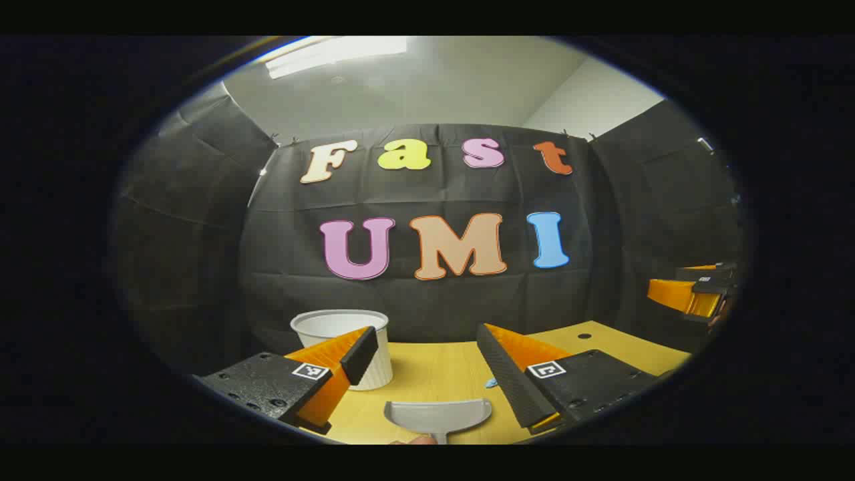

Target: Pick up the small broom and dustpan from the desktop, sweep the trash into the dustpan with the broom, and then empty the trash into the garbage bin.

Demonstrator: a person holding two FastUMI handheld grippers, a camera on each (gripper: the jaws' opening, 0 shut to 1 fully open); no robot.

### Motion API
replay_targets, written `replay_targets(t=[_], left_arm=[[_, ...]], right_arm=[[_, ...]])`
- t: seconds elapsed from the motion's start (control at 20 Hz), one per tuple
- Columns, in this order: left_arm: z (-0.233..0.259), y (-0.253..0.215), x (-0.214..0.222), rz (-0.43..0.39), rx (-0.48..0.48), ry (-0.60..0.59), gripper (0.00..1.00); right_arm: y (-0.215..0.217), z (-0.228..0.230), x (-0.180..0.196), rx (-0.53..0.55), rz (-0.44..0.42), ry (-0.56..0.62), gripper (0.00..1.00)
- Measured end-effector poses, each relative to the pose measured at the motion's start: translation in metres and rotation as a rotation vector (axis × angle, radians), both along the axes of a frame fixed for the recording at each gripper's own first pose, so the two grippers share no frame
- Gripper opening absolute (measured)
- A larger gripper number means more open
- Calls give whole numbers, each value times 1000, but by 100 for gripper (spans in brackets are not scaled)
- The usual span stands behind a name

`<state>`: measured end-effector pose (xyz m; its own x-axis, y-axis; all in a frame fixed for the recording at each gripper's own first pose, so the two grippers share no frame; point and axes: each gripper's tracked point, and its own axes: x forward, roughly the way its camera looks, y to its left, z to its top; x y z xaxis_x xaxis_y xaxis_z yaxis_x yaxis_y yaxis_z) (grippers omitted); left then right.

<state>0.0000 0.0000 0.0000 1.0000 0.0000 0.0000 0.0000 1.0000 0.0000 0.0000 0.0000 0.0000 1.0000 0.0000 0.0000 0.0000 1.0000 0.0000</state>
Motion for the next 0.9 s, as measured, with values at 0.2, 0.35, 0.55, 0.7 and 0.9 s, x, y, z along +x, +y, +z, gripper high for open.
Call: replay_targets(t=[0.2, 0.35, 0.55, 0.7, 0.9], left_arm=[[-1, 1, -3, 3, 12, 5, 92], [2, 1, -4, 2, 21, 1, 92], [6, -1, -4, 1, 31, -9, 92], [7, -4, -6, -3, 38, -13, 92], [8, -7, -7, -2, 41, -14, 93]], right_arm=[[1, 2, -1, -4, 6, -3, 98], [5, 3, 0, -7, 14, -2, 98], [7, 8, -2, -15, 25, -13, 99], [6, 9, -3, -19, 27, -16, 98], [3, 10, -5, -20, 25, -19, 98]])
